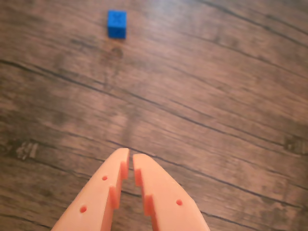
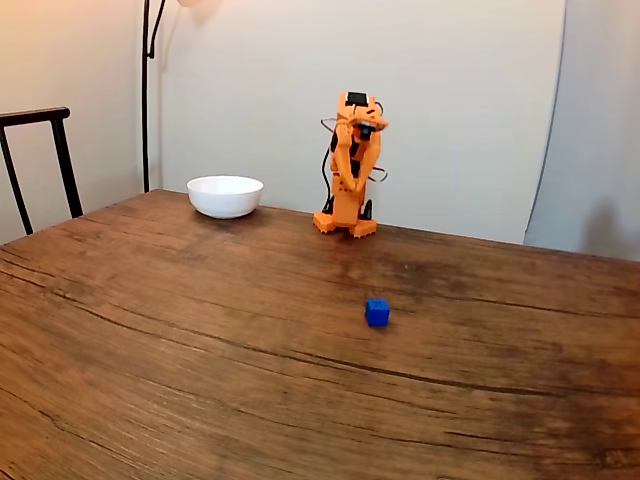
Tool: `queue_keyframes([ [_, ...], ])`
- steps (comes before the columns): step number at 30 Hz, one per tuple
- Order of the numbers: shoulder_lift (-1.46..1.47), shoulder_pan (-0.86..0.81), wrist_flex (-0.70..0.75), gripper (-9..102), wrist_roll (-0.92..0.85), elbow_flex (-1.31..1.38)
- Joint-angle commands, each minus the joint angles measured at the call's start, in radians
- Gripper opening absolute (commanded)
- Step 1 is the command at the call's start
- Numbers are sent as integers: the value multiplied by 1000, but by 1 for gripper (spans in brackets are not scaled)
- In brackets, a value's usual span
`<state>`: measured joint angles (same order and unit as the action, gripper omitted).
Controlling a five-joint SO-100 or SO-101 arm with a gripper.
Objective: Grasp the cube and drop it in the bowl
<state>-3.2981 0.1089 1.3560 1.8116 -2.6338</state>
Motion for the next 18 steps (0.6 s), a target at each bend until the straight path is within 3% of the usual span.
queue_keyframes([
  [1,35,-20,-12,-1,6,54],
  [13,598,-58,-17,0,66,408],
  [18,750,-55,-126,0,69,466],
])
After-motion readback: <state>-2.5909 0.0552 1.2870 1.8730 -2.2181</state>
